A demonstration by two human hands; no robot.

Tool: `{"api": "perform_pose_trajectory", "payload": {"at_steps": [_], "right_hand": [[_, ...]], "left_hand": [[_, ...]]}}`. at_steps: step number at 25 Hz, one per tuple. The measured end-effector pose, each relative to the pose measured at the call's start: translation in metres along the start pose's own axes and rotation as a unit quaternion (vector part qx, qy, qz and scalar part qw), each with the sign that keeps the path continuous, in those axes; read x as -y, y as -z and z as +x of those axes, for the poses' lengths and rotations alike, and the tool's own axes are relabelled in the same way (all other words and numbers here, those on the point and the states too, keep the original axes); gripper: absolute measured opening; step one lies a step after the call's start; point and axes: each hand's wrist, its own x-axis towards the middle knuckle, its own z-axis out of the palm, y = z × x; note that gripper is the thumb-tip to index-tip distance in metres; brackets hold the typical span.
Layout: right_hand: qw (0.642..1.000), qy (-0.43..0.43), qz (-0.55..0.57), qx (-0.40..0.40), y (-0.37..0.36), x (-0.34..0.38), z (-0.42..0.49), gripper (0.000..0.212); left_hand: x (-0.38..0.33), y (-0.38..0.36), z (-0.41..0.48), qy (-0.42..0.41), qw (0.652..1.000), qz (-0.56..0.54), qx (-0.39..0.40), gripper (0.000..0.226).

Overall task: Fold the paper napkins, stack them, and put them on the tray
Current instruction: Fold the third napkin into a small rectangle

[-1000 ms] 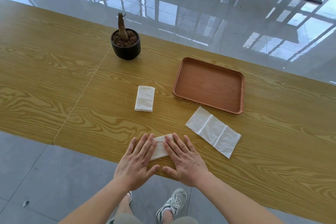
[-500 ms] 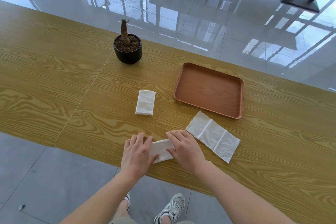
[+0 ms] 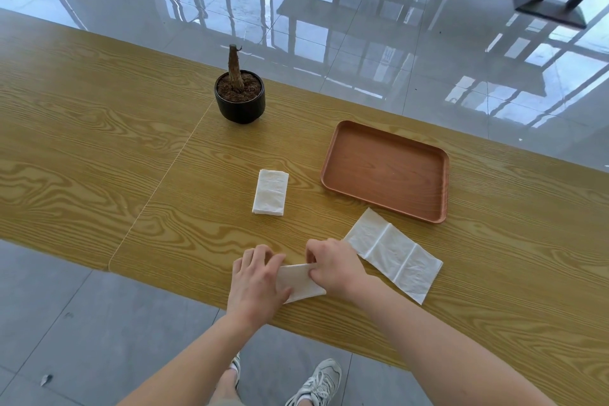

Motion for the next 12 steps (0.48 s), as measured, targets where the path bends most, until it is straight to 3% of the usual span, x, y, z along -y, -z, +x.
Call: {"api": "perform_pose_trajectory", "payload": {"at_steps": [3, 7, 12], "right_hand": [[0.994, -0.047, 0.07, 0.063, 0.003, 0.001, 0.001, 0.031], [0.994, -0.038, 0.081, 0.068, 0.007, -0.004, 0.0, 0.016], [0.994, -0.03, 0.083, 0.068, 0.011, -0.011, -0.01, 0.014]], "left_hand": [[0.0, 0.0, 0.003, 0.006, 1.0, -0.017, 0.005, 0.052], [0.001, 0.003, 0.01, 0.03, 0.996, -0.089, 0.003, 0.018], [0.007, 0.015, 0.018, 0.035, 0.985, -0.168, 0.027, 0.008]]}}
